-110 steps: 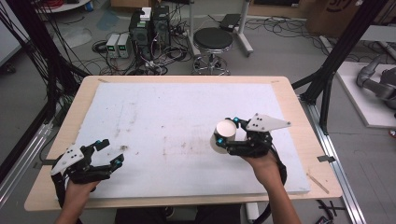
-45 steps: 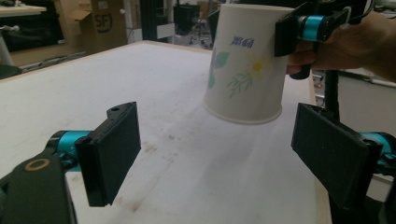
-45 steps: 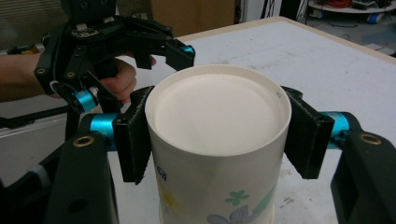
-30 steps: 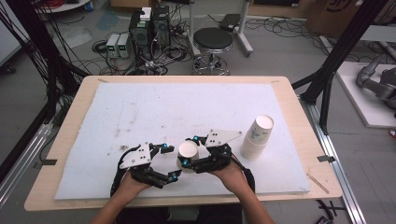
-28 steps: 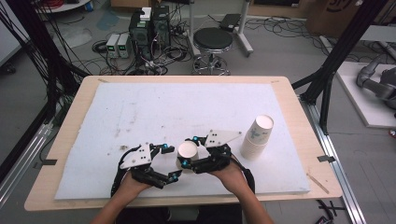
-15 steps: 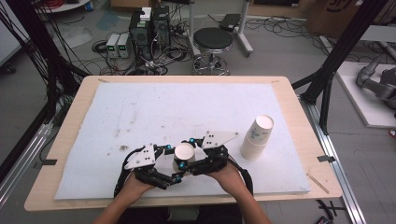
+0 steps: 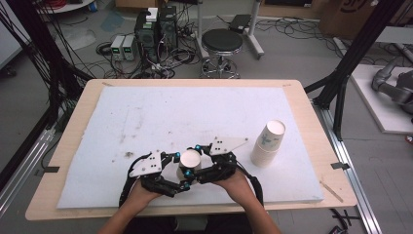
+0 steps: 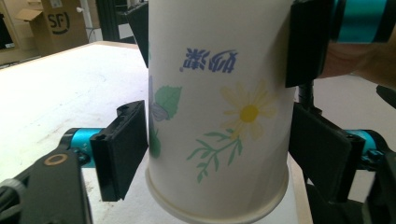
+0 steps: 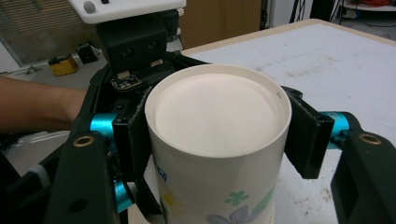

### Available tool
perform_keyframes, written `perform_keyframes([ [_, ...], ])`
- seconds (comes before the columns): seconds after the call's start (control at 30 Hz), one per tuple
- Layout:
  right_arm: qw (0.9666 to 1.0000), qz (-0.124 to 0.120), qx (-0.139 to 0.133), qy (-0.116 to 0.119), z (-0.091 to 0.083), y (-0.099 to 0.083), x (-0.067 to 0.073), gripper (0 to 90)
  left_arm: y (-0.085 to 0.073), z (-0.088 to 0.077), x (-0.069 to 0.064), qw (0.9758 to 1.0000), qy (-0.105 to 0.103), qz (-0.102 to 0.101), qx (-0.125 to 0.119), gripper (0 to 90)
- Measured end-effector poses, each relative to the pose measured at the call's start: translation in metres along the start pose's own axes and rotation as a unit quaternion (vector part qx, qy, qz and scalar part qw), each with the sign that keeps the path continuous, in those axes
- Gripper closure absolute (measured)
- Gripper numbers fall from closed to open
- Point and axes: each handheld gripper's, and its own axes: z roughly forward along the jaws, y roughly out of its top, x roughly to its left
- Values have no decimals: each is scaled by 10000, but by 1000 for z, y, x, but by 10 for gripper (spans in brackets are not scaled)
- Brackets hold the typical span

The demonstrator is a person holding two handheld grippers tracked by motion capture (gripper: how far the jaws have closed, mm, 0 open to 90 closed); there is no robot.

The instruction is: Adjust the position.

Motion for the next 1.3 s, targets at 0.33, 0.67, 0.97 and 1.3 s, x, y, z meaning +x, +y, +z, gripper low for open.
perform_keyframes([
  [0.33,10000,11,52,18,1,-1,0,346,1,-1,0,10000,-34,-31,73,277],
  [0.67,9999,7,119,-38,-1,0,1,205,3,-3,0,9992,-78,-200,327,310],
  [0.97,9997,-124,177,-138,-10,7,2,187,12,-4,-1,9957,-175,-82,911,316],
  [1.3,9967,-358,695,232,-19,13,2,187,34,-2,0,9817,-247,264,1872,319],
])
